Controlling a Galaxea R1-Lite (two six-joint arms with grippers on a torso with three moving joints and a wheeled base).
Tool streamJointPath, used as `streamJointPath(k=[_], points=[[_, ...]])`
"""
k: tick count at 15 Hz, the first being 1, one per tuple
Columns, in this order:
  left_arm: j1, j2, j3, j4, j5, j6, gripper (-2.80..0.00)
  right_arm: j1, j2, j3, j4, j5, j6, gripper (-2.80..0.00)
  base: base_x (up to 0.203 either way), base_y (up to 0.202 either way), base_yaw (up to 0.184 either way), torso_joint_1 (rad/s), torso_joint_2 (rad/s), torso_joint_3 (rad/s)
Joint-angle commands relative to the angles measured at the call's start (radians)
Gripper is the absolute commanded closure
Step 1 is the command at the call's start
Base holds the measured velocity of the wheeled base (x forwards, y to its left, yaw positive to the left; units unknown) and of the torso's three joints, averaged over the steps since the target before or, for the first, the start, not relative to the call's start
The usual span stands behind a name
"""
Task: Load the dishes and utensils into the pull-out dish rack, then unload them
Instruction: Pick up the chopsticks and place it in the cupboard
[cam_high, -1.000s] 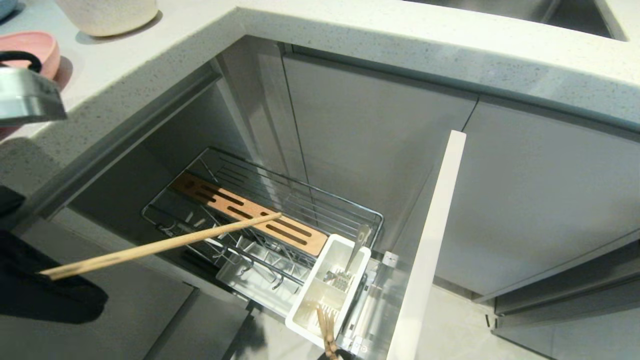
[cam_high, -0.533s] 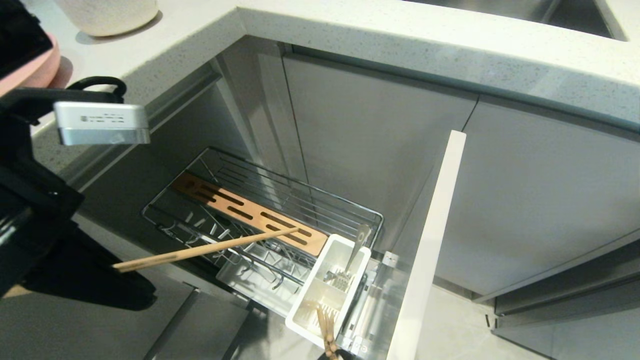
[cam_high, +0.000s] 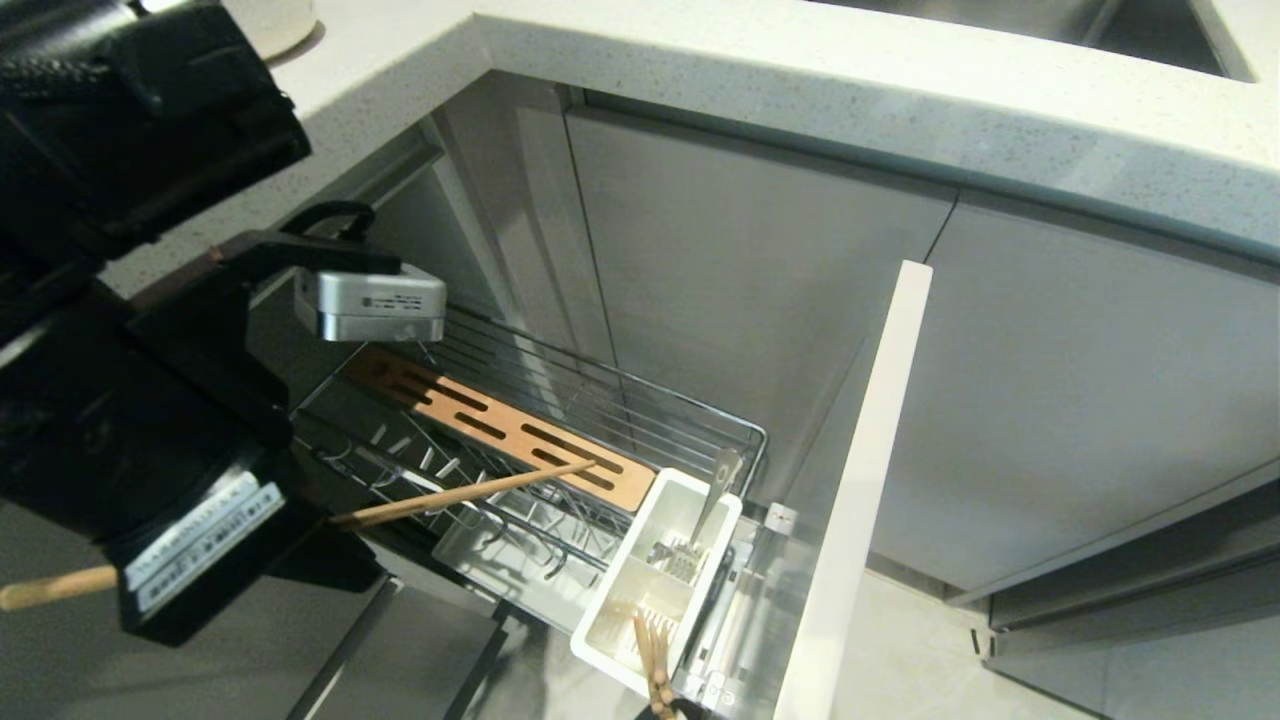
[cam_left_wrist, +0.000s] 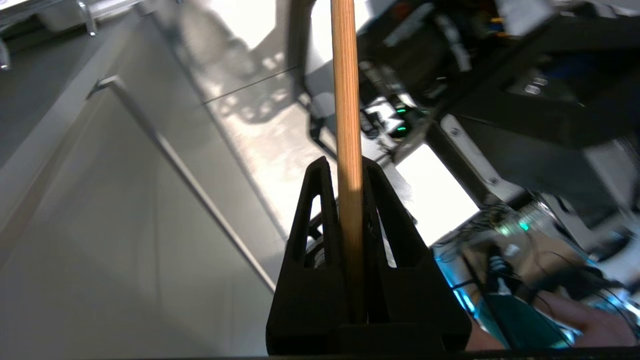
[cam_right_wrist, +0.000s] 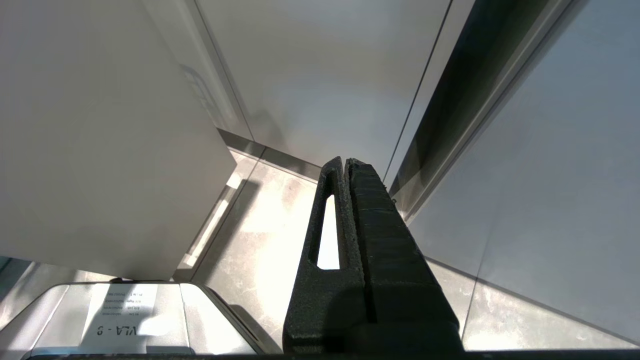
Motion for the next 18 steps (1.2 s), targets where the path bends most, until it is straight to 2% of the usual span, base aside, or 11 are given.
streamJointPath(k=[1,7,12,16,18], points=[[-0.064,0.054,-0.001,0.005,0.055,-0.043,0.0,0.0,0.0,0.002,0.0,0.0,0.0,0.0,0.0,0.0,0.0,0.0,0.0,0.0],[-0.108,0.111,-0.003,-0.018,0.078,-0.057,0.0,0.0,0.0,0.002,0.0,0.0,0.0,0.0,0.0,0.0,0.0,0.0,0.0,0.0],[-0.199,0.186,0.004,-0.006,0.179,-0.161,0.0,0.0,0.0,0.002,0.0,0.0,0.0,0.0,0.0,0.0,0.0,0.0,0.0,0.0],[-0.232,0.19,0.004,0.012,0.2,-0.187,0.0,0.0,0.0,0.002,0.0,0.0,0.0,0.0,0.0,0.0,0.0,0.0,0.0,0.0],[-0.259,0.209,0.005,0.012,0.2,-0.228,0.0,0.0,0.0,0.002,0.0,0.0,0.0,0.0,0.0,0.0,0.0,0.0,0.0,0.0]])
